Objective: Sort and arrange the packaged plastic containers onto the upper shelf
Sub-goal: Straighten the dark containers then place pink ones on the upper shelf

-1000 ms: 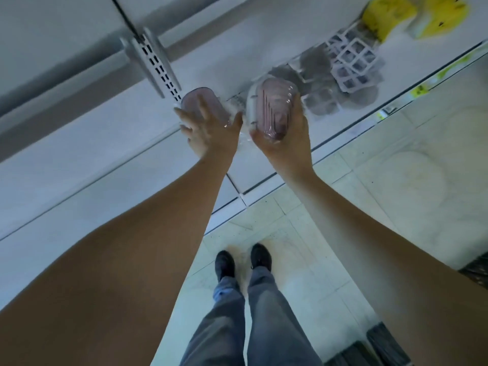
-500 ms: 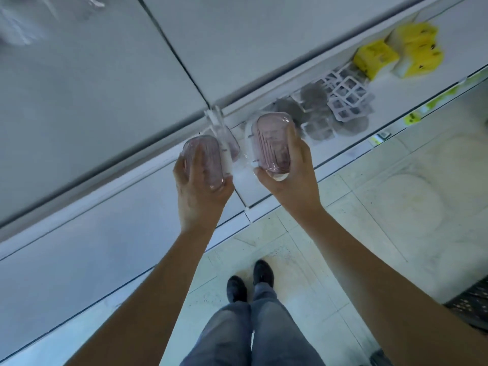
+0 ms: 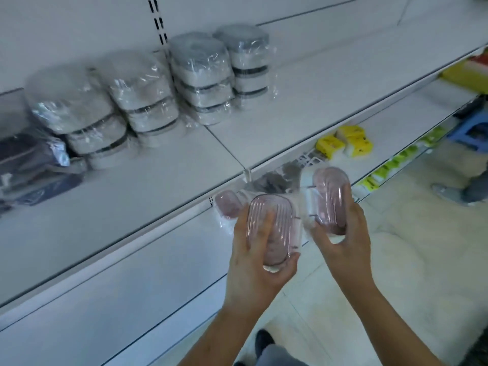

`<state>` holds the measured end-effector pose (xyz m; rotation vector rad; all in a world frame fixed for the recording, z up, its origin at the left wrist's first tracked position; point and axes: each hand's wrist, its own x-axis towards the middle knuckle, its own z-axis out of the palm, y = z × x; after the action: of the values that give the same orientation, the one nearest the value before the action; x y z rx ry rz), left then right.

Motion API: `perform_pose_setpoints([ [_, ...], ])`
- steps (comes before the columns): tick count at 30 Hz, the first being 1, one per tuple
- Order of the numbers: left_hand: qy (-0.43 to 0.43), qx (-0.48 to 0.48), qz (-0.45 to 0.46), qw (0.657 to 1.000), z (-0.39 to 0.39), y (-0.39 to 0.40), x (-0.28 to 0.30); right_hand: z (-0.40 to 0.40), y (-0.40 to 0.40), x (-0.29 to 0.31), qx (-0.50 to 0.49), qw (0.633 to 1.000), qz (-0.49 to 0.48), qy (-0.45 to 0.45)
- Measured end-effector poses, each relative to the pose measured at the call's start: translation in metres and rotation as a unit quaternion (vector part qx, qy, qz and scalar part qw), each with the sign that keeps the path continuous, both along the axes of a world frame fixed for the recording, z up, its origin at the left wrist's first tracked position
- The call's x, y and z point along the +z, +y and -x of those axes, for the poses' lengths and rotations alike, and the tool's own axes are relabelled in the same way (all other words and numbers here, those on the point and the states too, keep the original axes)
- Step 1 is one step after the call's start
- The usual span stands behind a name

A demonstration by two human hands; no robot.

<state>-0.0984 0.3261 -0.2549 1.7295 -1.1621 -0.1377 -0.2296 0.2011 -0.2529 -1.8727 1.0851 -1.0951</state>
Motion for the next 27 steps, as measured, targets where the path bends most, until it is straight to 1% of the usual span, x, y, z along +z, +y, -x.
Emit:
perform_pose_setpoints([
  [3,-0.003,-0.036,0.029,0.999,0.007,-0.012,0.033,0.001,-0.013,0.033,-0.015,0.999,0.034,-0.03],
  [5,-0.024,-0.045,0.042,0.998,0.004,-0.023,0.053,-0.004,-0.031,0.057,-0.014,0.997,0.059,-0.043],
  [8,-0.06,-0.002,0.061,0.996,-0.008,-0.047,0.078,-0.017,-0.061,0.089,0.006,0.995,0.098,-0.031],
  [10,-0.082,0.033,0.068,0.994,-0.02,-0.068,0.088,-0.028,-0.089,0.101,0.011,0.992,0.12,-0.02],
  [12,-0.096,0.061,0.052,0.992,-0.034,-0.096,0.094,-0.04,-0.126,0.106,0.007,0.992,0.125,-0.013],
  [14,-0.13,0.093,0.04,0.986,-0.043,-0.126,0.096,-0.051,-0.168,0.11,0.009,0.993,0.121,0.007],
  [17,-0.18,0.11,0.035,0.977,-0.046,-0.179,0.092,-0.064,-0.237,0.114,0.039,0.991,0.121,0.048],
  [20,-0.189,0.14,-0.005,0.972,-0.048,-0.237,0.088,-0.076,-0.307,0.113,0.075,0.986,0.111,0.1],
  [23,-0.197,0.162,-0.057,0.965,-0.05,-0.291,0.09,-0.088,-0.363,0.105,0.105,0.964,0.107,0.218],
  [24,-0.19,0.163,-0.085,0.965,-0.049,-0.306,0.092,-0.092,-0.377,0.103,0.122,0.958,0.101,0.238],
  [26,-0.158,0.156,-0.156,0.963,-0.047,-0.328,0.095,-0.097,-0.397,0.1,0.154,0.952,0.095,0.248],
  [27,-0.159,0.158,-0.185,0.957,-0.046,-0.337,0.095,-0.1,-0.406,0.102,0.172,0.948,0.095,0.252],
])
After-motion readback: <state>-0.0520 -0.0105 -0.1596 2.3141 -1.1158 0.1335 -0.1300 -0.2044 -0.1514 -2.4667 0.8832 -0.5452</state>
